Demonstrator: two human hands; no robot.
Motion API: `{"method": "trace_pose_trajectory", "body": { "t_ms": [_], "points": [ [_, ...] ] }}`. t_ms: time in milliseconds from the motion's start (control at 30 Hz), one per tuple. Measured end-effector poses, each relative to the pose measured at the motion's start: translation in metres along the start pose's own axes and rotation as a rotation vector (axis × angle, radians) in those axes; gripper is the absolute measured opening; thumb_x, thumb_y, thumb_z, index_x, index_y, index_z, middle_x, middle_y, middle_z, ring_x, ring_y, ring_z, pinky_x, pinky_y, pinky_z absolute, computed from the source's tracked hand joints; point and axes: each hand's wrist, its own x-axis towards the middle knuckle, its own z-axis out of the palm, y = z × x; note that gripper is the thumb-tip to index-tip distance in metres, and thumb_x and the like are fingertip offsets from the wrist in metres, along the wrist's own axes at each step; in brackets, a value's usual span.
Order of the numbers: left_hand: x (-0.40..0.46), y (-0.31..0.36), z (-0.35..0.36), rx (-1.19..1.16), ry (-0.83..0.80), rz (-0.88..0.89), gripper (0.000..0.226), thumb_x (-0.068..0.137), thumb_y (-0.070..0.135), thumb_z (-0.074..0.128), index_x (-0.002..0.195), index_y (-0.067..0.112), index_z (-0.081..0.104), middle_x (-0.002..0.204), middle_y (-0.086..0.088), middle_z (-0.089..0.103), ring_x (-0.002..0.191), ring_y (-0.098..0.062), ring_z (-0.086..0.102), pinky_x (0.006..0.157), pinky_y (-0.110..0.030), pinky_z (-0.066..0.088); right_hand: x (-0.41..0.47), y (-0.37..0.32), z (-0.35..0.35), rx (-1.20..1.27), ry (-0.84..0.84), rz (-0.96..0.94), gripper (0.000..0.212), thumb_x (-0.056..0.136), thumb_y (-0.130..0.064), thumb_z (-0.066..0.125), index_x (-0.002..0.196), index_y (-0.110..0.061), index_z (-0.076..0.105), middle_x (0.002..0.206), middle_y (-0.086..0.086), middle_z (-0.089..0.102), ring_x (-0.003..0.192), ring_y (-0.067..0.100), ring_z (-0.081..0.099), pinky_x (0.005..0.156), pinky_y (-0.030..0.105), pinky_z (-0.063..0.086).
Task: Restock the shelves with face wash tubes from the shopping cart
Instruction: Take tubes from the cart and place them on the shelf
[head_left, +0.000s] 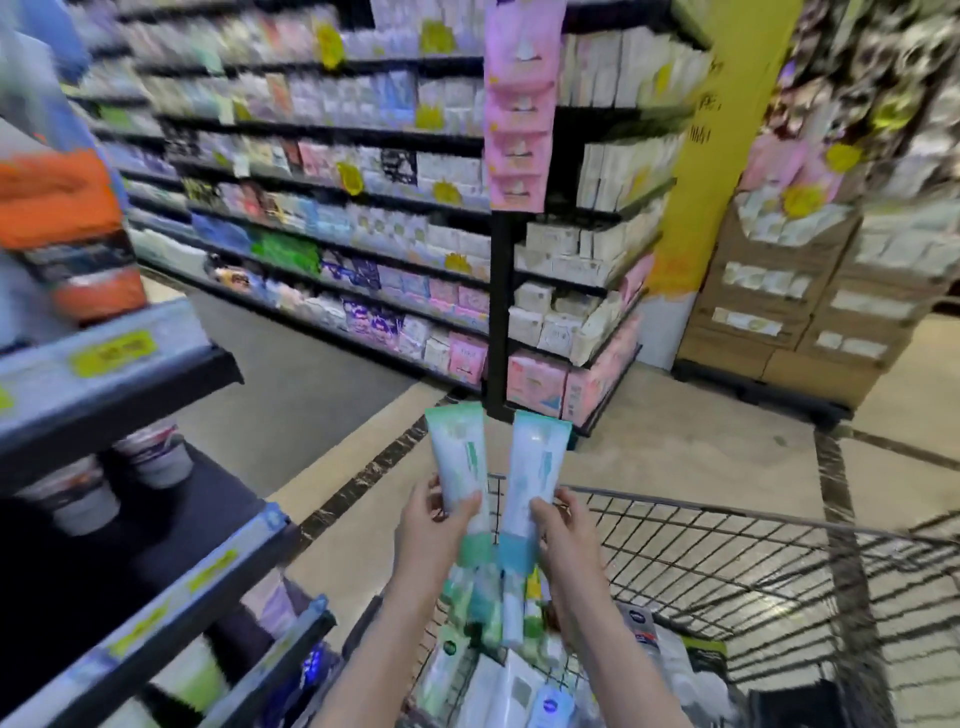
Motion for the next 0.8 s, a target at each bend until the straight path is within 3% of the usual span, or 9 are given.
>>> {"method": "trace_pose_trajectory", "body": {
  "t_ms": [100, 200, 333, 467, 533, 667, 800],
  "points": [
    [-0.029, 0.038, -0.017, -0.074, 0.078, 0.125, 0.018, 0.084, 0.014, 0.067, 0.096, 0.024, 0.058, 0.096, 0.000, 0.067, 0.084, -0.016, 0.064, 0.075, -0.034, 0.053, -0.034, -0.035, 0.012, 0.006, -0.117, -0.075, 0.029, 0.092, -0.010, 0.052, 0.121, -0.009, 0.051, 0.103, 0.006, 0.064, 0.089, 0.019, 0.063, 0.078, 0.036, 0.051],
    [-0.058, 0.073, -0.038, -0.092, 0.136, 0.246, 0.017, 0.083, 0.014, 0.067, 0.092, 0.025, 0.058, 0.096, -0.001, 0.067, 0.083, -0.013, 0.063, 0.075, -0.031, 0.052, -0.068, -0.067, 0.027, 0.041, -0.225, -0.134, 0.024, 0.093, -0.011, 0.050, 0.117, -0.012, 0.051, 0.099, 0.004, 0.064, 0.085, 0.018, 0.062, 0.079, 0.038, 0.050],
    [-0.097, 0.115, -0.074, -0.091, 0.216, 0.370, 0.020, 0.083, 0.012, 0.068, 0.098, 0.019, 0.057, 0.092, 0.004, 0.066, 0.072, 0.004, 0.061, 0.060, -0.011, 0.048, -0.106, -0.097, 0.055, 0.062, -0.331, -0.187, 0.020, 0.092, -0.009, 0.052, 0.111, -0.014, 0.055, 0.098, 0.006, 0.065, 0.087, 0.022, 0.063, 0.087, 0.047, 0.050],
    [-0.131, 0.144, -0.119, -0.079, 0.330, 0.435, 0.025, 0.078, 0.017, 0.074, 0.092, 0.027, 0.056, 0.097, 0.003, 0.066, 0.085, -0.014, 0.063, 0.076, -0.032, 0.053, -0.139, -0.111, 0.087, 0.083, -0.458, -0.182, 0.013, 0.093, -0.011, 0.052, 0.099, -0.022, 0.054, 0.095, 0.002, 0.064, 0.079, 0.016, 0.062, 0.066, 0.031, 0.052],
    [-0.146, 0.157, -0.145, -0.071, 0.392, 0.460, 0.028, 0.070, 0.025, 0.078, 0.089, 0.028, 0.058, 0.092, 0.003, 0.068, 0.082, -0.015, 0.064, 0.073, -0.030, 0.053, -0.154, -0.112, 0.106, 0.088, -0.511, -0.180, 0.015, 0.093, -0.010, 0.051, 0.095, -0.025, 0.055, 0.092, 0.000, 0.064, 0.078, 0.016, 0.062, 0.060, 0.028, 0.050],
    [-0.179, 0.174, -0.199, -0.055, 0.531, 0.488, 0.034, 0.060, 0.039, 0.076, 0.087, 0.029, 0.058, 0.090, 0.002, 0.068, 0.077, -0.013, 0.063, 0.074, -0.031, 0.051, -0.186, -0.109, 0.150, 0.054, -0.619, -0.196, 0.015, 0.092, -0.007, 0.052, 0.103, -0.016, 0.058, 0.091, 0.005, 0.067, 0.079, 0.021, 0.062, 0.072, 0.035, 0.050],
    [-0.209, 0.184, -0.258, -0.004, 0.645, 0.536, 0.022, 0.078, 0.018, 0.074, 0.090, 0.024, 0.056, 0.090, 0.003, 0.065, 0.072, -0.005, 0.060, 0.066, -0.018, 0.050, -0.223, -0.104, 0.196, 0.059, -0.739, -0.192, 0.017, 0.091, -0.007, 0.054, 0.107, -0.013, 0.058, 0.097, 0.010, 0.066, 0.086, 0.026, 0.061, 0.080, 0.042, 0.049]
  ]
}}
